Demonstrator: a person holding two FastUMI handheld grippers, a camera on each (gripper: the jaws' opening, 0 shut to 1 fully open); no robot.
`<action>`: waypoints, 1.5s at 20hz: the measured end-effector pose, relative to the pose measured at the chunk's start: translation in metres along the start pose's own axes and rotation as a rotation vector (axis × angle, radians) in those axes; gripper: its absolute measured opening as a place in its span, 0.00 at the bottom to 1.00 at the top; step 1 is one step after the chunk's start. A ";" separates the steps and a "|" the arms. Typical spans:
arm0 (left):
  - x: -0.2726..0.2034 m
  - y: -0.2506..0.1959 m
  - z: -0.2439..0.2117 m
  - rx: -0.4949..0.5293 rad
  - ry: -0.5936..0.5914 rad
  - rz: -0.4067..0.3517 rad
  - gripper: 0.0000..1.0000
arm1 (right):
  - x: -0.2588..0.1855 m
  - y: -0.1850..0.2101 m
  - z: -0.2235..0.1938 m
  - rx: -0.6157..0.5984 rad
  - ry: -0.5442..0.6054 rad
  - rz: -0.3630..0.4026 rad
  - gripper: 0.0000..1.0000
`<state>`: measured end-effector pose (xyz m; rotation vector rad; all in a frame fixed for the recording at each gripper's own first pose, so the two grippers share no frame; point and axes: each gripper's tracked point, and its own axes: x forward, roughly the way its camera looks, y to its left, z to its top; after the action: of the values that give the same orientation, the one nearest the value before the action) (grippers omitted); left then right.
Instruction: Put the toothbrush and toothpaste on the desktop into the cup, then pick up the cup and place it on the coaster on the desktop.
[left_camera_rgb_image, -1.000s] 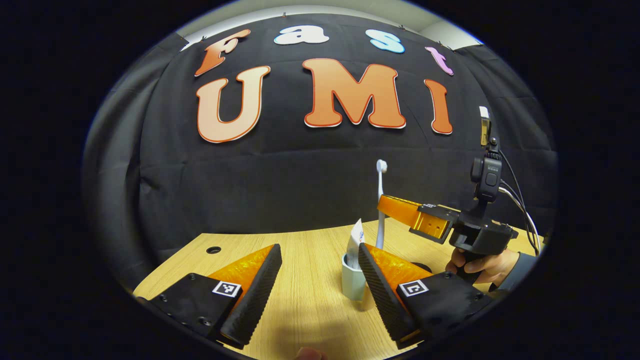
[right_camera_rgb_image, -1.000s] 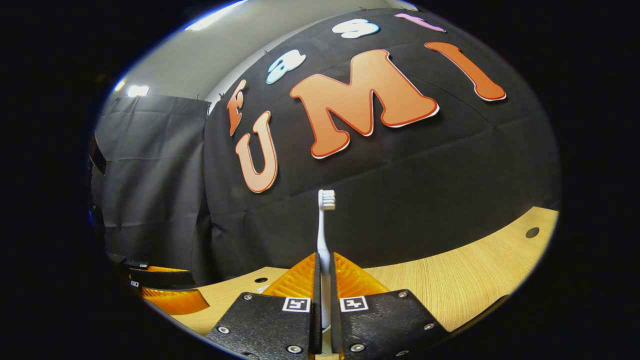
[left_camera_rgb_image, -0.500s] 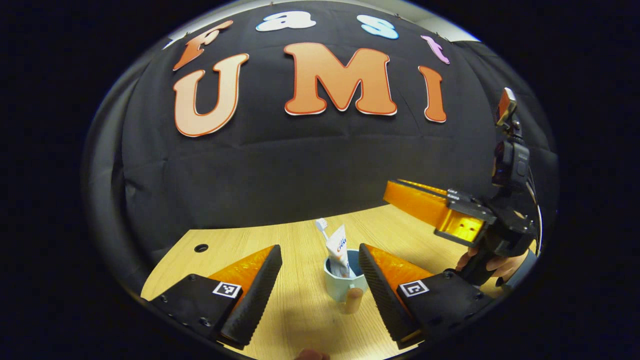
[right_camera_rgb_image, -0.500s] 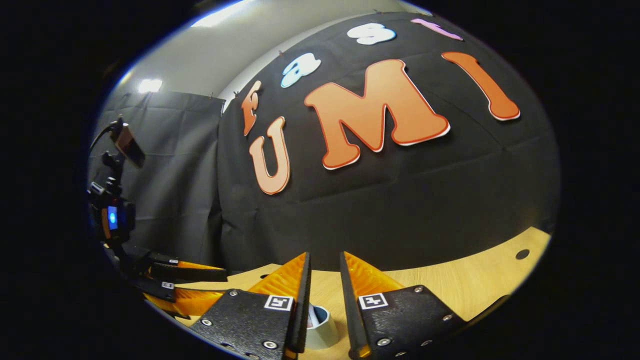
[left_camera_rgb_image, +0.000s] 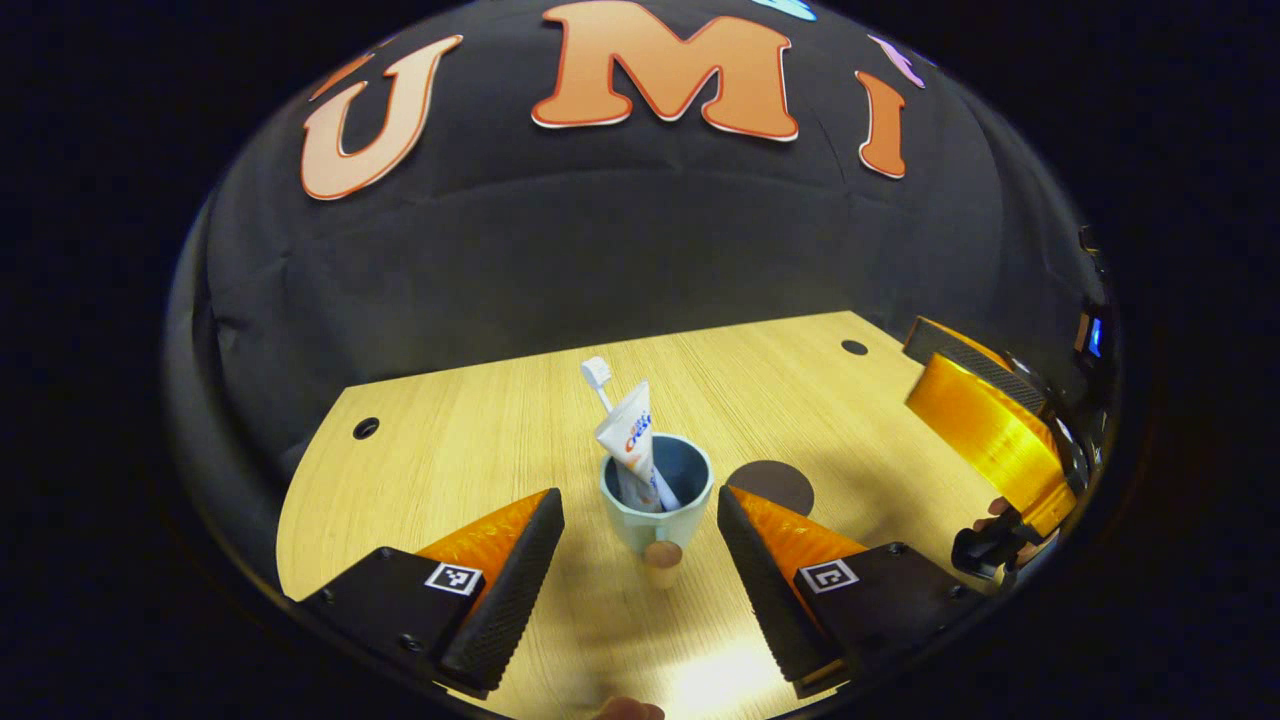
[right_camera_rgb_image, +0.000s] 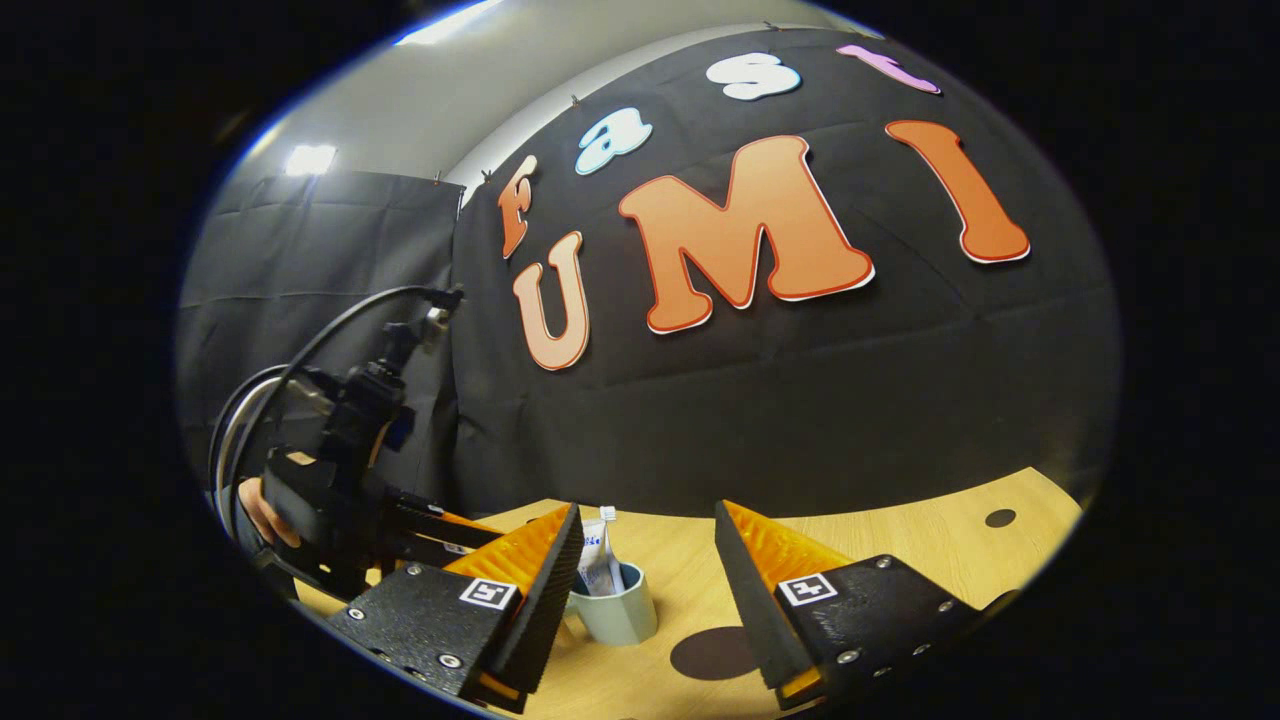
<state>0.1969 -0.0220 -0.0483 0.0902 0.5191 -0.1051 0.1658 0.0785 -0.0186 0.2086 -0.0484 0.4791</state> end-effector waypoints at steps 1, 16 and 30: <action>0.003 0.001 0.001 0.016 0.027 -0.009 1.00 | -0.007 -0.003 0.003 -0.007 0.003 -0.004 0.83; 0.040 -0.013 -0.039 0.226 0.490 0.031 1.00 | -0.092 -0.042 0.015 -0.056 0.011 -0.094 0.93; 0.046 -0.040 -0.030 0.294 0.606 -0.006 0.37 | -0.100 -0.048 -0.001 -0.066 0.039 -0.121 0.96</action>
<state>0.2168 -0.0619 -0.0999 0.4154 1.1072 -0.1605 0.0996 -0.0081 -0.0381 0.1360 -0.0132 0.3605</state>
